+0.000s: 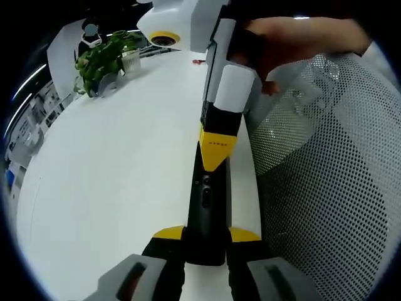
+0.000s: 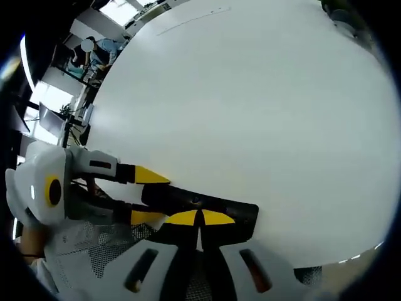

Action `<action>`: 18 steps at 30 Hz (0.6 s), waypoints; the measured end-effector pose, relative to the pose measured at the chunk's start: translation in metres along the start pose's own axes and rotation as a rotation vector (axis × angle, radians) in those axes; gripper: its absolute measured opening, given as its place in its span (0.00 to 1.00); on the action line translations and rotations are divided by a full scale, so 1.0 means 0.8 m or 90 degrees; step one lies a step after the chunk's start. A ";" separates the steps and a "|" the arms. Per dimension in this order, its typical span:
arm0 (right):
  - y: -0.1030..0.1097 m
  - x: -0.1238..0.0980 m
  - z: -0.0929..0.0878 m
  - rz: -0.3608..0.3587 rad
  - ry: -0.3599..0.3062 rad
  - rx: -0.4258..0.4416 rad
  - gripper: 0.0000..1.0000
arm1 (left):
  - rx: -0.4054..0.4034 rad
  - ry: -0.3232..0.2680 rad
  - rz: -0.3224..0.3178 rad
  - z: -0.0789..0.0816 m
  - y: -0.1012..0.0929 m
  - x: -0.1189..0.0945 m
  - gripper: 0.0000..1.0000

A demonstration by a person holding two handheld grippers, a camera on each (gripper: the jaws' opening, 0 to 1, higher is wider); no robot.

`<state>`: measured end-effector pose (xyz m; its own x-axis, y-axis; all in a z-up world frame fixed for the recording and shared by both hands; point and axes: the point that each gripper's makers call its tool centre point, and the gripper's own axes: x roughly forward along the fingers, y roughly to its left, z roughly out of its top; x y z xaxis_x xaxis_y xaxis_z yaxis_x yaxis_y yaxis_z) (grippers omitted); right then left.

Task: Press the specified remote control buttons in sequence, fully releasing each button before pressing the next.

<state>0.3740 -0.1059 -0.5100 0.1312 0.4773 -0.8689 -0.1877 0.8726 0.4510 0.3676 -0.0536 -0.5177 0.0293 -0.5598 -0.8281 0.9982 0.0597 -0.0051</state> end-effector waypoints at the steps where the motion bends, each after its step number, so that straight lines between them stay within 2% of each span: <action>1: -0.001 0.002 -0.002 -0.006 0.007 -0.004 0.00 | 0.000 0.000 0.000 0.000 0.000 0.000 0.25; 18: -0.002 0.004 -0.006 -0.008 0.013 -0.020 0.00 | 0.001 -0.003 -0.002 0.001 -0.001 0.001 0.25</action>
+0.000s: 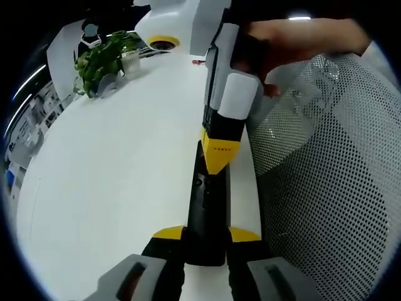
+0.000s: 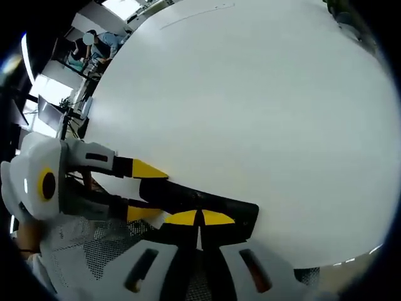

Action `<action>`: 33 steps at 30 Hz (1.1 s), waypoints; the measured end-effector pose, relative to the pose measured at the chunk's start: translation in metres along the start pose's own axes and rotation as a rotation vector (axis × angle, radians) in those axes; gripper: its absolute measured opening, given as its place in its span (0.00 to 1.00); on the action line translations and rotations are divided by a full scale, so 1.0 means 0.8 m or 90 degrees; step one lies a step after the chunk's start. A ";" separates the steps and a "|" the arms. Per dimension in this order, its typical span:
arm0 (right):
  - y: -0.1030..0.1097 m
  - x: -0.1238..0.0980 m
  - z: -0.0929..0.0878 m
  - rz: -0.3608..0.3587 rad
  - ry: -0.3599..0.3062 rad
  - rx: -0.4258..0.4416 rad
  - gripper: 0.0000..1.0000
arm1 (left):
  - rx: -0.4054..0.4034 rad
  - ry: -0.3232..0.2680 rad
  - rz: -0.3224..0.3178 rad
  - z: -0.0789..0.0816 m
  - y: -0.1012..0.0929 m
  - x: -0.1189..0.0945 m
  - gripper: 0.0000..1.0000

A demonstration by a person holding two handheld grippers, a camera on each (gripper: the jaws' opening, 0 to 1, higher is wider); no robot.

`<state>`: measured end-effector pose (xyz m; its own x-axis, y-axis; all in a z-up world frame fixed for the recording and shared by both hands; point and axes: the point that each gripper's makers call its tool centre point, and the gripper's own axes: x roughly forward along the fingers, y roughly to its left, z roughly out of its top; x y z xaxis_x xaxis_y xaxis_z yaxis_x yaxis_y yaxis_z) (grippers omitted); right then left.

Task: Press the specified remote control buttons in sequence, fully releasing each button before pressing the next.

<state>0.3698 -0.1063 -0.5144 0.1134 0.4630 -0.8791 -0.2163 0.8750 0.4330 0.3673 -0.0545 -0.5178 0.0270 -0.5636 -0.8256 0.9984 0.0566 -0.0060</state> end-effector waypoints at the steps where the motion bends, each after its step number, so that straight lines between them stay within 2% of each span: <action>1: 0.000 0.000 0.000 -0.001 -0.001 -0.003 0.00 | 0.000 -0.001 0.000 0.000 0.000 0.000 0.25; 6: 0.000 0.001 0.000 -0.007 -0.005 -0.017 0.00 | -0.001 0.000 0.000 0.001 0.000 0.000 0.25; 12: -0.003 0.001 0.000 0.012 -0.008 0.015 0.00 | 0.001 -0.001 -0.001 0.001 0.000 0.001 0.25; 18: 0.000 0.000 0.000 0.012 0.003 -0.008 0.00 | 0.010 -0.003 -0.003 0.001 -0.001 0.001 0.24; 26: 0.000 -0.002 -0.002 0.016 0.004 -0.001 0.00 | 0.007 0.000 -0.001 0.001 0.000 0.001 0.25; 33: -0.003 -0.005 -0.009 0.012 0.022 0.010 0.00 | 0.007 0.000 -0.002 0.001 0.000 0.001 0.25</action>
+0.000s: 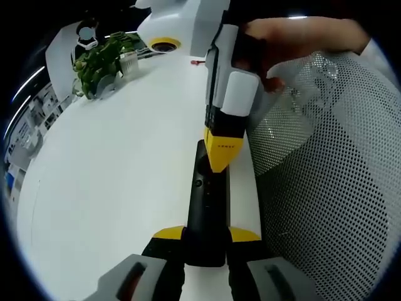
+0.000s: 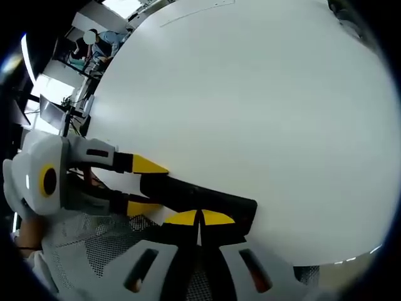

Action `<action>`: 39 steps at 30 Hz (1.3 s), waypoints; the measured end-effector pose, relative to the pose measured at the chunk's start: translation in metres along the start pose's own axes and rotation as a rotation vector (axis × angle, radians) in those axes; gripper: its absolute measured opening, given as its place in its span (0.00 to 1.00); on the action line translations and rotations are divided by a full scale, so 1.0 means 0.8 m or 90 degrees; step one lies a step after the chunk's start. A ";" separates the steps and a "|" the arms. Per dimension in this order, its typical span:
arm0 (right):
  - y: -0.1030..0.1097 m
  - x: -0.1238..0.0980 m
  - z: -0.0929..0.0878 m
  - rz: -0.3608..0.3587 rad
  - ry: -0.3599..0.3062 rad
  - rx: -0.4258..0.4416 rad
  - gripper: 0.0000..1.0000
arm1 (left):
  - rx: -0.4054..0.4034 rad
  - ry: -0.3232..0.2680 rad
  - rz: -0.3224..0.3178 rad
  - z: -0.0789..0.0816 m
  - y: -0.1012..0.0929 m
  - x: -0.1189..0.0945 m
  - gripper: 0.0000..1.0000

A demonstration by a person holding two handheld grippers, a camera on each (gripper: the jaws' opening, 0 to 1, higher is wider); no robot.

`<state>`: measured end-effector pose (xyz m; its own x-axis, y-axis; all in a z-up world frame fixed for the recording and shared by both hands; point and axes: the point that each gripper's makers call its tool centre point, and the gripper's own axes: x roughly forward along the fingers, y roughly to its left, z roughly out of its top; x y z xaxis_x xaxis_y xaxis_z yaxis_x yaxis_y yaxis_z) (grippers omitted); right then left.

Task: Press the specified remote control buttons in sequence, fully releasing each button before pressing the next.

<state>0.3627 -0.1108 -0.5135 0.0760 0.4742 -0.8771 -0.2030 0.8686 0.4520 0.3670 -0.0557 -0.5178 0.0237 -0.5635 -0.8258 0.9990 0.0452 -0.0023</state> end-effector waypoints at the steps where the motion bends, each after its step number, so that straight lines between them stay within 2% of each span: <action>1: -0.001 0.000 -0.001 -0.001 0.004 0.003 0.00 | 0.000 0.000 0.000 0.000 0.000 0.000 0.25; 11: -0.003 -0.004 -0.007 -0.010 0.018 0.007 0.00 | 0.004 -0.003 -0.001 0.001 0.000 0.000 0.25; 17: -0.010 -0.006 -0.010 -0.030 0.029 0.004 0.00 | 0.003 -0.004 -0.001 0.001 0.000 0.000 0.25; 39: -0.012 -0.004 -0.008 -0.038 0.033 -0.017 0.00 | -0.004 -0.009 0.001 0.001 0.000 0.000 0.25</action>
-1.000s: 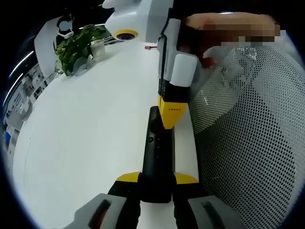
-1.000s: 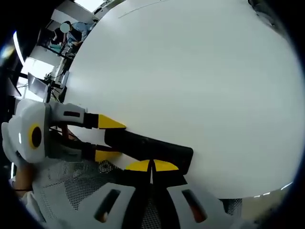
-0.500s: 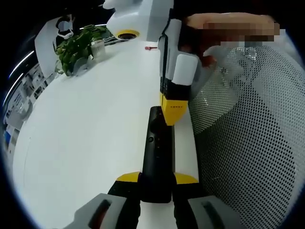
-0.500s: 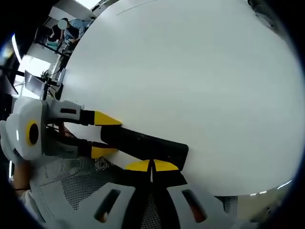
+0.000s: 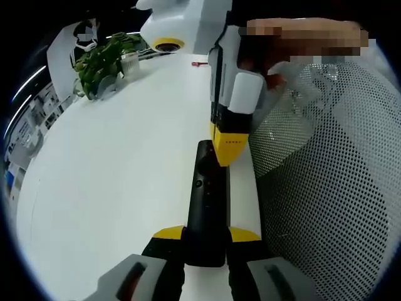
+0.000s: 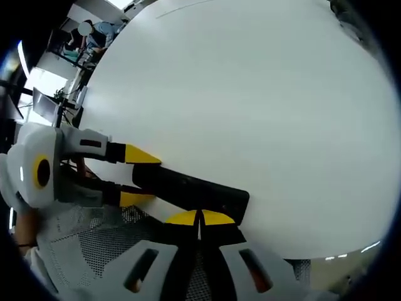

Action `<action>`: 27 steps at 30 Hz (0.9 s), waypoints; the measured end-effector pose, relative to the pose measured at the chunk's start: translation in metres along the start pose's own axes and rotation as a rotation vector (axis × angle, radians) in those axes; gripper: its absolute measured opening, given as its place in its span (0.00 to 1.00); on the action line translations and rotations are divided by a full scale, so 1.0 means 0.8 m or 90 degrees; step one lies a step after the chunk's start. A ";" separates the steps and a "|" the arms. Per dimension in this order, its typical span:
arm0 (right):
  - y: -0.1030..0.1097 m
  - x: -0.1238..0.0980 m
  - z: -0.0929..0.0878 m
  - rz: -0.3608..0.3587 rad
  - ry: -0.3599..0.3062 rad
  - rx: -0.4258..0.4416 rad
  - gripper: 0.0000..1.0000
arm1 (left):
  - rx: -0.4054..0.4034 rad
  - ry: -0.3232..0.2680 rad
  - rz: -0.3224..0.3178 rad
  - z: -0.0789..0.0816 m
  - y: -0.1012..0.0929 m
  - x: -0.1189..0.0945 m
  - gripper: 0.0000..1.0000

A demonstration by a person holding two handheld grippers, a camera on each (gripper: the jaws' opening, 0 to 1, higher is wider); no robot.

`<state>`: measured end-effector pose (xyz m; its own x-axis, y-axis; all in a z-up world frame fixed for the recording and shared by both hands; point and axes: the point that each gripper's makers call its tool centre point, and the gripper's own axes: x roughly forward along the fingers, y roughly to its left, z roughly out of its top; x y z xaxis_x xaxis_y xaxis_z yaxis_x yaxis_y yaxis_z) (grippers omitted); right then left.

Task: Press the specified remote control buttons in sequence, fully releasing each button before pressing the next.

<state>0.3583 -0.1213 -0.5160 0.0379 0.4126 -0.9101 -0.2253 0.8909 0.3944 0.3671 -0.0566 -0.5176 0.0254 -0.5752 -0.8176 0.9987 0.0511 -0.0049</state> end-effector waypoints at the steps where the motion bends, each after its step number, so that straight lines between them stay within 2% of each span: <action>1: 0.000 0.000 0.000 0.000 0.000 0.000 0.00 | 0.000 0.000 0.000 0.000 0.000 0.000 0.25; 12: 0.001 -0.001 0.001 -0.001 -0.009 -0.003 0.00 | -0.001 0.000 0.002 0.000 0.000 0.000 0.25; 19: 0.001 0.001 0.000 -0.041 -0.019 -0.076 0.00 | 0.000 0.003 0.002 0.000 0.000 0.000 0.25; 25: 0.002 0.000 -0.002 -0.035 -0.022 -0.077 0.00 | 0.001 0.003 0.004 0.001 0.000 0.000 0.25; 27: 0.002 -0.001 -0.003 -0.019 -0.026 -0.057 0.00 | 0.000 0.001 0.005 0.001 -0.001 0.000 0.25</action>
<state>0.3554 -0.1205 -0.5148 0.0860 0.3947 -0.9148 -0.3102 0.8831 0.3519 0.3665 -0.0571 -0.5171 0.0326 -0.5732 -0.8187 0.9985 0.0553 0.0010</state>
